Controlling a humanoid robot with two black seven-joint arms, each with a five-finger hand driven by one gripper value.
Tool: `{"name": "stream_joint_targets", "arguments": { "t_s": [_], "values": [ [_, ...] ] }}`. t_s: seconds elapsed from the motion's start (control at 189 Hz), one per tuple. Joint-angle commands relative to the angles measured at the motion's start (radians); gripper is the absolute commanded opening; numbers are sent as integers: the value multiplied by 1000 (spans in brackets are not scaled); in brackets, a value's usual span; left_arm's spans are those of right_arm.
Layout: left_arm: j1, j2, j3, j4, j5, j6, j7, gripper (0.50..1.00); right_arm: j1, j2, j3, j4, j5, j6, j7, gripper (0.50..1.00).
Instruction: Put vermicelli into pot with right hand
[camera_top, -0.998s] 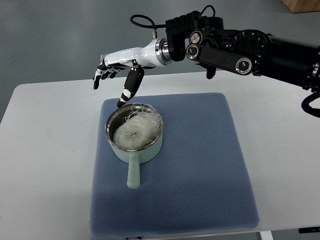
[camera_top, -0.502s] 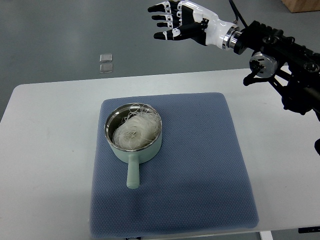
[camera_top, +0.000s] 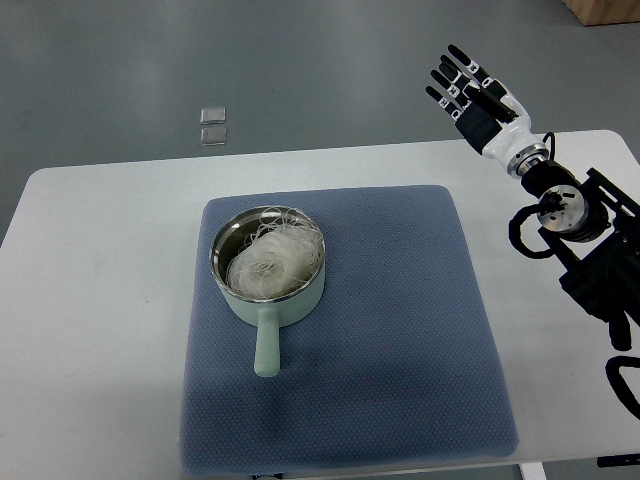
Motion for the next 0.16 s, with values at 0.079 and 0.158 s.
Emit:
{"name": "stream_joint_targets", "arguments": {
  "t_s": [0.079, 0.158],
  "values": [
    [0, 0, 0, 0, 0, 0, 0, 1000, -22, 8, 2, -20, 23, 5, 0, 930],
    [0, 0, 0, 0, 0, 0, 0, 1000, -22, 11, 2, -19, 23, 3, 12, 930]
  ]
}}
